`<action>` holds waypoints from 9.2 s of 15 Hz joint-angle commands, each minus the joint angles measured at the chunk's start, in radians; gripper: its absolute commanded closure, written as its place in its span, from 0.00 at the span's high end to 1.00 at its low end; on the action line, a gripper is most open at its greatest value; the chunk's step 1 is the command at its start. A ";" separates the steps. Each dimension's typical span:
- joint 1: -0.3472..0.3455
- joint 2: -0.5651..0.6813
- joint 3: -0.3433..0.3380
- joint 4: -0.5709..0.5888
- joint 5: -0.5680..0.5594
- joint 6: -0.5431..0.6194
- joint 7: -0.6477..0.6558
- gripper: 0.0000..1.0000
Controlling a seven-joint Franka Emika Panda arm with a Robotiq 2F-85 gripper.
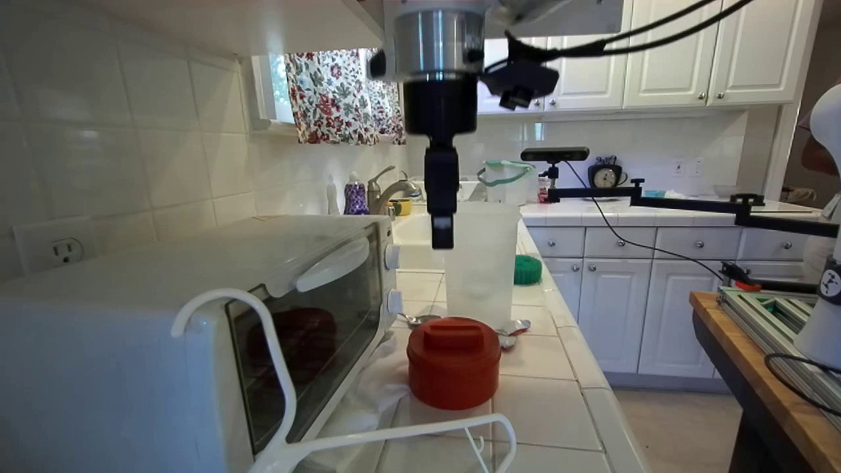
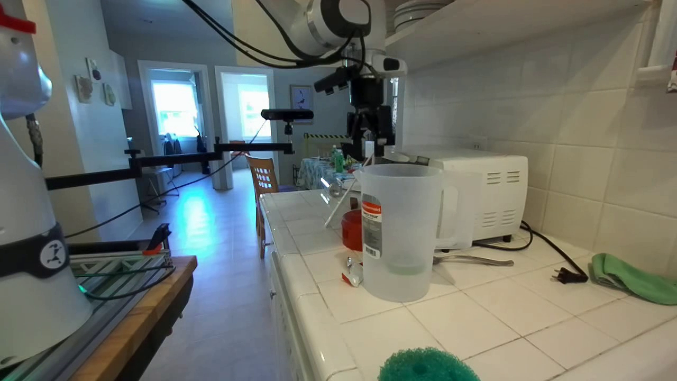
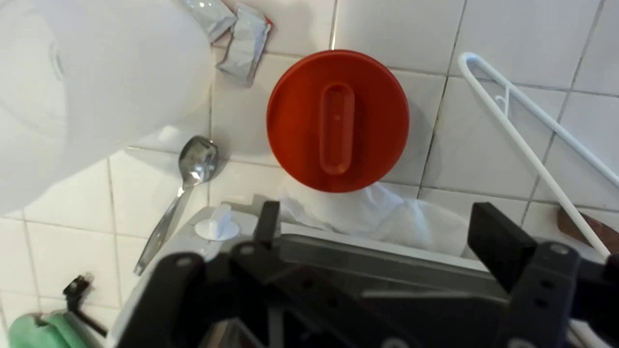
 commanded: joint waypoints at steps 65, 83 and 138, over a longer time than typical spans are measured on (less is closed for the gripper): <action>-0.162 -1.246 0.217 -0.303 -0.303 -0.407 0.258 1.00; -0.204 -1.250 0.203 -0.312 -0.329 -0.295 0.210 1.00; -0.258 -1.363 -0.241 -0.387 -0.310 0.237 -0.382 1.00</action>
